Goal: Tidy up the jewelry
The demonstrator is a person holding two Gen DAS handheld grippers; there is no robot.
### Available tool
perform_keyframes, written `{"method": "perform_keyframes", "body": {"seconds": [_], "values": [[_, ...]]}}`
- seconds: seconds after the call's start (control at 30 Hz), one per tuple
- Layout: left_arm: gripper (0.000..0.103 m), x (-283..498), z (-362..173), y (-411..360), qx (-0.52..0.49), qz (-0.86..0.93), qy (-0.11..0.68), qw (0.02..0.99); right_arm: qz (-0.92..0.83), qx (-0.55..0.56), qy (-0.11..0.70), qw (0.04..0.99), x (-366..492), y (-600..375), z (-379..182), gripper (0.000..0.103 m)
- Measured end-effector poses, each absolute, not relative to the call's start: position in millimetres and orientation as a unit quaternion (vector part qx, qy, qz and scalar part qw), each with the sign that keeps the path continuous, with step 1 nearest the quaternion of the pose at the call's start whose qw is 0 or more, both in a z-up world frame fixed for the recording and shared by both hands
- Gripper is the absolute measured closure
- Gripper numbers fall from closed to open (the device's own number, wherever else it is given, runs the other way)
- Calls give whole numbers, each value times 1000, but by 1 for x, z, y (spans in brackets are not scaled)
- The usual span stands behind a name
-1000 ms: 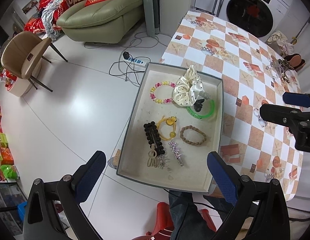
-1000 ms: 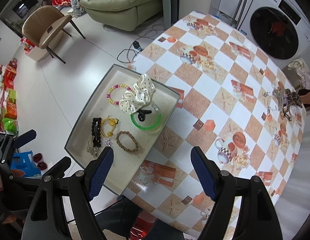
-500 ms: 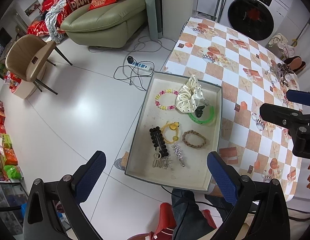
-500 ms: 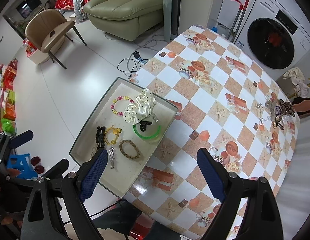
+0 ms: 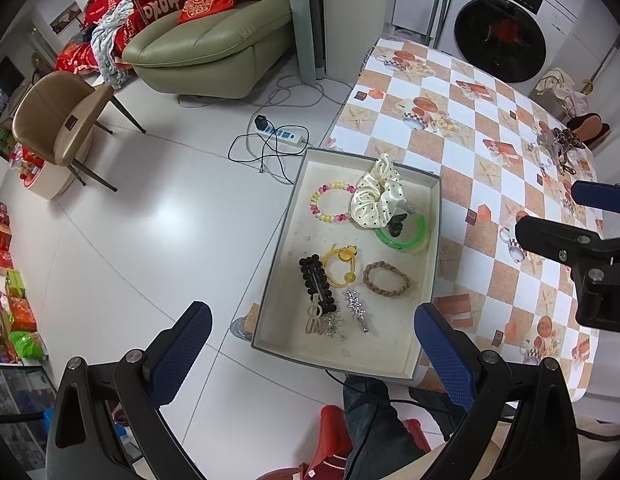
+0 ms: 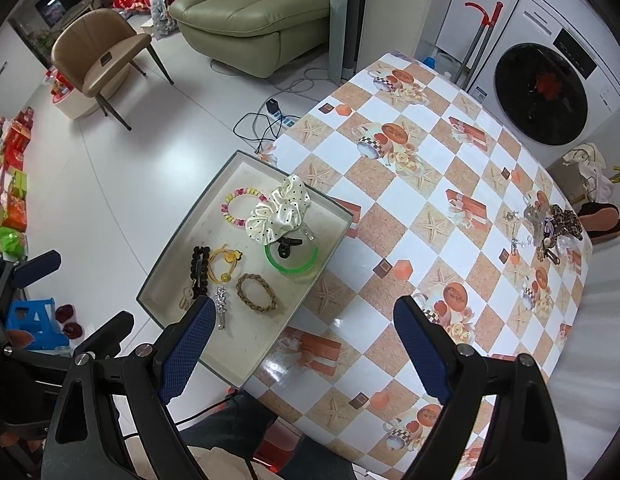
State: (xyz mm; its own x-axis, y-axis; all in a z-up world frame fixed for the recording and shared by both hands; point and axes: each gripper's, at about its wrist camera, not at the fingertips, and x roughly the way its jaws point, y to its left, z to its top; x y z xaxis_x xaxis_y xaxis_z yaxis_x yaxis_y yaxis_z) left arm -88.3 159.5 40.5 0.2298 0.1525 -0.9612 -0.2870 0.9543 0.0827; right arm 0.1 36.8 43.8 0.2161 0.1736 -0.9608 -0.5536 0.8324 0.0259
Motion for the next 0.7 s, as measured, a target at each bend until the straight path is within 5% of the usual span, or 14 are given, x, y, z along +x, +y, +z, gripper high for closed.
{"method": "perform_keyframes", "body": {"seconds": [0.7], "values": [[0,-92,40,161,-57,140,608,780,239,-170,586,755,-4,36,37,11]]}}
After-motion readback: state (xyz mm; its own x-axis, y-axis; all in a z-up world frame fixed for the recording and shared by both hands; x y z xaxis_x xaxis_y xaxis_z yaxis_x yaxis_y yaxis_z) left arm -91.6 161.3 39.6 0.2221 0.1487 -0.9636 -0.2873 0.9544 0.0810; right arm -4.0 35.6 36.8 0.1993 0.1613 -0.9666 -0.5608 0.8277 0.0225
